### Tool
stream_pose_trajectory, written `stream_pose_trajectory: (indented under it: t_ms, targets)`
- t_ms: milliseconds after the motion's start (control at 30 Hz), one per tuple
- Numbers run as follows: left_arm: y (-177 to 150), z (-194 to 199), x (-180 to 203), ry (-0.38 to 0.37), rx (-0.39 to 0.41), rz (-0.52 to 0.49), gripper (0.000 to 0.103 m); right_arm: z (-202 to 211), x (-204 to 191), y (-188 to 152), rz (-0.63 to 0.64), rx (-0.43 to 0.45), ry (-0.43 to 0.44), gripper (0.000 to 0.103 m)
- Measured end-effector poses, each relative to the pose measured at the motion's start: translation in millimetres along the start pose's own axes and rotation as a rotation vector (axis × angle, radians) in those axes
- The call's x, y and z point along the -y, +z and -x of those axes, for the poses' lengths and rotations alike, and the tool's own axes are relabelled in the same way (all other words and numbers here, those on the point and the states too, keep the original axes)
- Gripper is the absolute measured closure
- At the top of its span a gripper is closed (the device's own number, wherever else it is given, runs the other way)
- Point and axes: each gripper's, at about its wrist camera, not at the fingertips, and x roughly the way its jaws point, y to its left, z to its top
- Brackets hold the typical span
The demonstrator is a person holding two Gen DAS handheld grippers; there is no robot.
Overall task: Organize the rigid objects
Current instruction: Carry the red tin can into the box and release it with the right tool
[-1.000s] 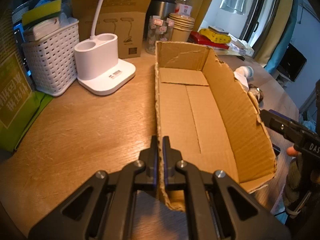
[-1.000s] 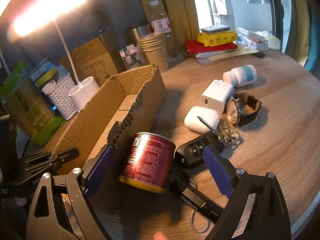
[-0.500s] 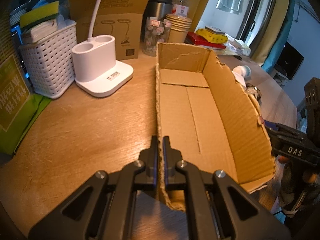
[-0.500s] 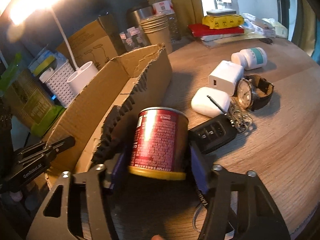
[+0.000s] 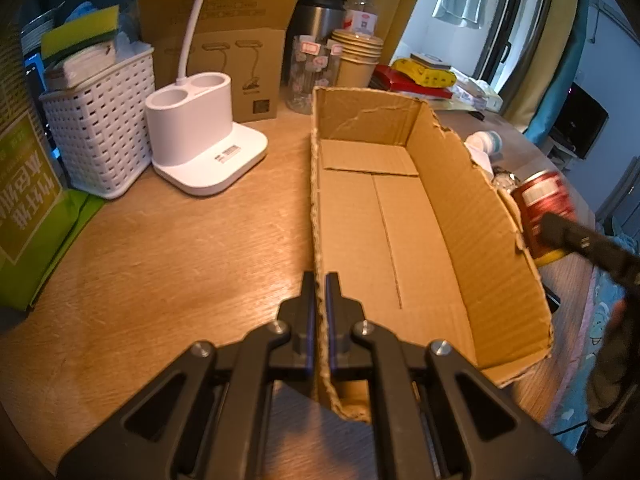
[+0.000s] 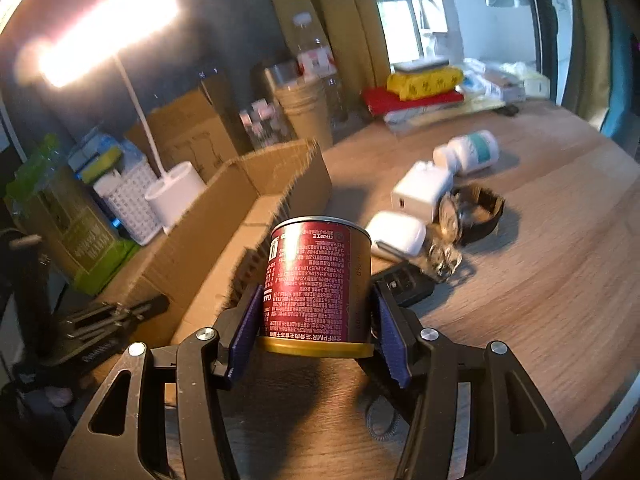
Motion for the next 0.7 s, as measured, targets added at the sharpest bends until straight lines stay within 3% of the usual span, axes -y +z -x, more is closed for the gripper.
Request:
stream_pose_trajectory:
  t_ms: [300,700]
  targets:
    - [-1.0,0.8,-0.8,-0.003,0.004,0.006,0.099,27.9,-47.5,13.5,0.093,0.05,0.06,0.046]
    - [-0.9,1.4,-0.2,-0.007,0.006,0.007,0.099,-6.6,-97.3,-7.4,0.206,-0.068,0.098,0.045]
